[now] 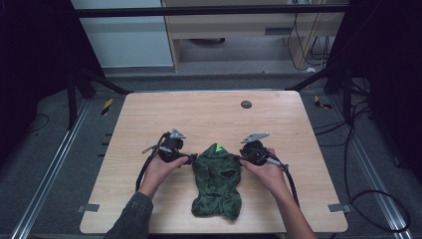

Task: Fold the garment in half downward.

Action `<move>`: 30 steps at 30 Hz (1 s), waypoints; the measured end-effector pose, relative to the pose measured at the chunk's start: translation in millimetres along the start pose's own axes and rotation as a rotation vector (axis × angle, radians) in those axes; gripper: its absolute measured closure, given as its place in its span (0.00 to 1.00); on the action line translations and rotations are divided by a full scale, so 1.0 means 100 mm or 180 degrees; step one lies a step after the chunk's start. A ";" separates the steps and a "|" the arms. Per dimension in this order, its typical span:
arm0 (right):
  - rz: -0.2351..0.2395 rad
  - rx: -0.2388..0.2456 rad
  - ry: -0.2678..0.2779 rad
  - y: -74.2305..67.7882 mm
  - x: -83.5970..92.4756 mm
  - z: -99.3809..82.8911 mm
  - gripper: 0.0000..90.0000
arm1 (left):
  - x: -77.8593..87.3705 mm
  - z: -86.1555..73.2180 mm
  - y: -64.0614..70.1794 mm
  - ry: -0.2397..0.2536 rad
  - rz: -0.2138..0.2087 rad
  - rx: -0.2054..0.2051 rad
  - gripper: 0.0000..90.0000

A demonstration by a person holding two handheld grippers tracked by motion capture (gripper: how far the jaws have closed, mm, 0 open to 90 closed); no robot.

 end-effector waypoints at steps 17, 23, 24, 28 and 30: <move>0.0094 -0.0002 -0.0148 -0.11 -0.15 -0.12 0.58 | -0.16 -0.18 0.08 -0.0253 -0.0066 -0.0098 0.25; 0.0083 0.0026 -0.0156 -0.12 -0.15 -0.12 0.61 | -0.17 -0.18 0.13 -0.0263 -0.0145 -0.0128 0.34; 0.0093 0.0065 -0.0158 -0.13 -0.15 -0.12 0.62 | -0.16 -0.18 0.15 -0.0266 -0.0164 -0.0125 0.37; 0.0124 0.0096 -0.0186 -0.18 -0.15 -0.12 0.70 | -0.15 -0.18 0.21 -0.0268 -0.0280 -0.0176 0.54; 0.0137 0.0111 -0.0196 -0.18 -0.15 -0.12 0.74 | -0.14 -0.18 0.24 -0.0265 -0.0345 -0.0161 0.64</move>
Point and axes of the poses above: each handheld gripper's, and its own axes: x roughly backward along the jaws, z roughly out of its top, y roughly to its right, the point moved 9 cm from there along -x, roughly forward along the jaws, and after that the axes turned 11 degrees about y, right-handed, at the moved point
